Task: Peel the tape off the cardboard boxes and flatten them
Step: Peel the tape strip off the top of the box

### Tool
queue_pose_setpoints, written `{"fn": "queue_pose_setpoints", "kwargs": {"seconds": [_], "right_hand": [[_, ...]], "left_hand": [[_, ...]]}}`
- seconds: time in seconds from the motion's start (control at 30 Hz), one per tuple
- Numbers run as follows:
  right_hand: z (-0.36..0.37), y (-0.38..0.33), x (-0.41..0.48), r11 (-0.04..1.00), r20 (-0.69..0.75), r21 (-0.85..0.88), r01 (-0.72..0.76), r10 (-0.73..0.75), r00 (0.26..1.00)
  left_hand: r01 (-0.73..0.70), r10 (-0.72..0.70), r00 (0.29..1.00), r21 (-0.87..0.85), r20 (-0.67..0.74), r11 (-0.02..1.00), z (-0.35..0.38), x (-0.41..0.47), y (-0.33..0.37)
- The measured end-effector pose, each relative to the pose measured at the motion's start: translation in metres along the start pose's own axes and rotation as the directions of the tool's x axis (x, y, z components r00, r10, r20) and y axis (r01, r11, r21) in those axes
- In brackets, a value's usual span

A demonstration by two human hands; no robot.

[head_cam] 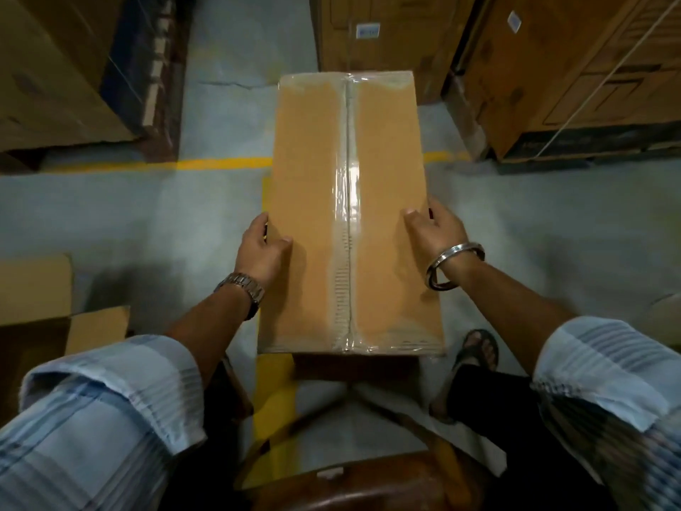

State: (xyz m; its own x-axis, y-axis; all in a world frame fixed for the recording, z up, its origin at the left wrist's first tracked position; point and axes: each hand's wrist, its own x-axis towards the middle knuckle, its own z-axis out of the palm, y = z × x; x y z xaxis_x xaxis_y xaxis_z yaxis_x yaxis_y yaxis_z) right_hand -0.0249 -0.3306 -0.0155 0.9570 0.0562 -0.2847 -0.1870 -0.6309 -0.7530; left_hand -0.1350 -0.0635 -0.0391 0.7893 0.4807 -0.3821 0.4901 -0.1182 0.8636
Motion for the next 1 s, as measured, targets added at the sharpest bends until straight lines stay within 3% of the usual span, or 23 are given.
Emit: {"fn": "queue_pose_setpoints", "kwargs": {"seconds": [0.33,0.7,1.0], "right_hand": [[0.025,0.071,0.016,0.996,0.135,0.027,-0.084,0.079,0.988],[0.022,0.081,-0.006,0.977,0.221,-0.128,-0.17,0.195,0.955],[0.01,0.081,-0.042,0.908,0.3,-0.224,-0.355,0.41,0.861]], "left_hand": [[0.131,-0.141,0.973,0.066,0.181,0.989,0.015,0.025,-0.041],[0.166,-0.203,0.966,0.217,0.162,0.962,0.009,0.01,-0.055],[0.287,-0.407,0.885,0.426,0.224,0.858,0.006,-0.028,-0.059]]}}
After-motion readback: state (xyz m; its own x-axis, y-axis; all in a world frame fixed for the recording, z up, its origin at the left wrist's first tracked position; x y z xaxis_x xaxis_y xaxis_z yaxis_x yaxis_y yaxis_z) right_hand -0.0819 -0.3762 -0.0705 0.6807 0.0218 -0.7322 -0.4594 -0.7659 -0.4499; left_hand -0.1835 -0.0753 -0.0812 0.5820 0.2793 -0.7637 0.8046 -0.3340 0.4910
